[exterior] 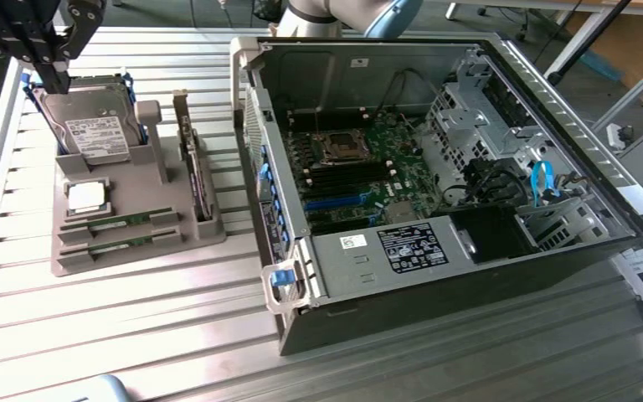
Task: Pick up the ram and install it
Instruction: 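Reach for the ram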
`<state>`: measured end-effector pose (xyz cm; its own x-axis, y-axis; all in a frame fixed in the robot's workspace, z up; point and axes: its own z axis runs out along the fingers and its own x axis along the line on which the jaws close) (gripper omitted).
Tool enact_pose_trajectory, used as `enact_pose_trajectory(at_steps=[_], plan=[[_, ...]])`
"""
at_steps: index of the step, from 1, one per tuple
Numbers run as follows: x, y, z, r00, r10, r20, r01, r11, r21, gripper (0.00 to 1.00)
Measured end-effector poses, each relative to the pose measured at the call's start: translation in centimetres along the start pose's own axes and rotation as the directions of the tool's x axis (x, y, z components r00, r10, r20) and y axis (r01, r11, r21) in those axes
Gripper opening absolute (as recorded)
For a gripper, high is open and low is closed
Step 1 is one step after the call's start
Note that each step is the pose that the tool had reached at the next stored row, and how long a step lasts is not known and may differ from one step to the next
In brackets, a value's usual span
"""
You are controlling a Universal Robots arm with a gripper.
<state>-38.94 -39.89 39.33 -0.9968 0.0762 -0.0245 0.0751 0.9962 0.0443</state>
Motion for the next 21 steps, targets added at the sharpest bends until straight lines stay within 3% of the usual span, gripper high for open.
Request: enact_pose_trajectory(at_steps=[14, 21], plan=[[0.43, -0.06, -0.01, 1.0000, 0.000, 0.0000, 0.000, 1.0000, 0.0000, 0.11], [0.38, -0.59, -0.04, 1.0000, 0.000, -0.0001, 0.000, 1.0000, 0.0000, 0.11]])
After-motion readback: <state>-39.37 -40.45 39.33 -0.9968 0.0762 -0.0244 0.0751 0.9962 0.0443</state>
